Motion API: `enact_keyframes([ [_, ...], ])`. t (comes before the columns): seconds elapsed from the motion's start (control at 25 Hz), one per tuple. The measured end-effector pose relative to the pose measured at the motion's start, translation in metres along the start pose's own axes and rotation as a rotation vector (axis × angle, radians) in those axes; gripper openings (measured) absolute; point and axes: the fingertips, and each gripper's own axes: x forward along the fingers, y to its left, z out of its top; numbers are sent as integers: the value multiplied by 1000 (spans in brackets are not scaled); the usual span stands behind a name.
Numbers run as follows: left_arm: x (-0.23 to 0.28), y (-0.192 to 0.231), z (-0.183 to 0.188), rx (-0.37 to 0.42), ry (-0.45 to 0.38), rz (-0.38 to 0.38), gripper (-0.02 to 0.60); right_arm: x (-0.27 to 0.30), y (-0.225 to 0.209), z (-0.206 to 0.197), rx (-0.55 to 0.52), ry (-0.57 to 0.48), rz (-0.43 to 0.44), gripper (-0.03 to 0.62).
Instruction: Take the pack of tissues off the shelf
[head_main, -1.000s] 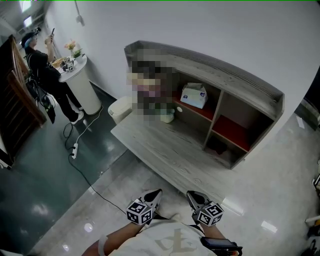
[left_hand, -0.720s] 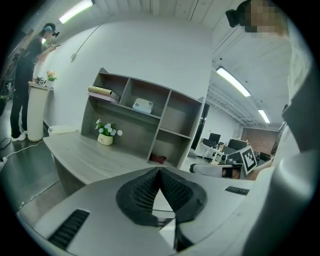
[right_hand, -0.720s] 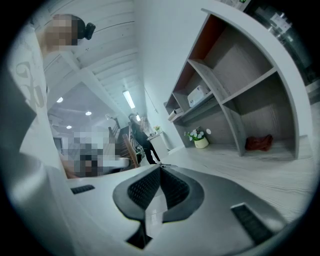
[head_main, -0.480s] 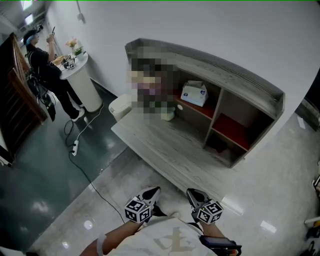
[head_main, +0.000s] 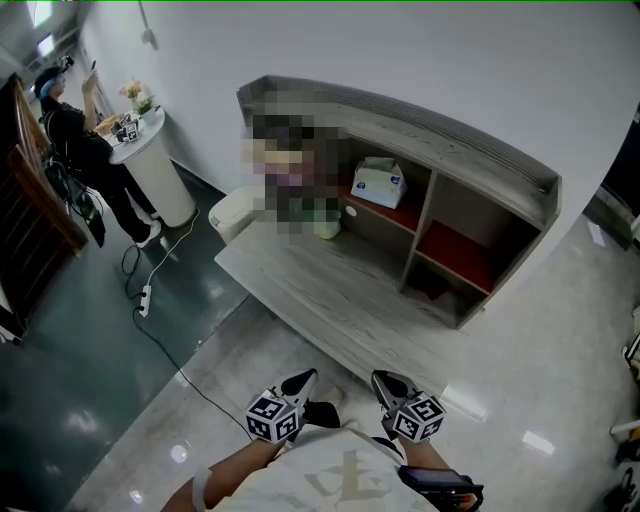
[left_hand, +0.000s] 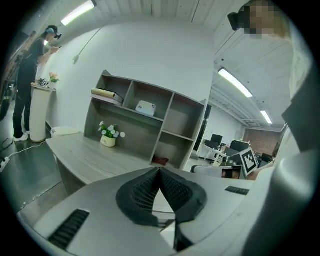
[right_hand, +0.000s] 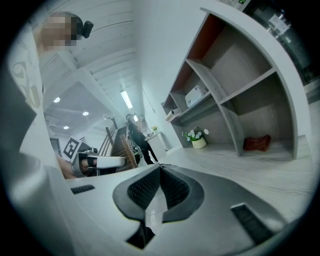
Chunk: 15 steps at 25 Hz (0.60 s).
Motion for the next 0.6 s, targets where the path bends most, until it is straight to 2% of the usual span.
enact_keyframes([
  [0.24,15,0,6,7,9,-35,12,0,-10,2,9,3,-30,5],
  [0.6,37,25,15,-18,3,-39,12,25,-28,14,-4,17,-45,5],
])
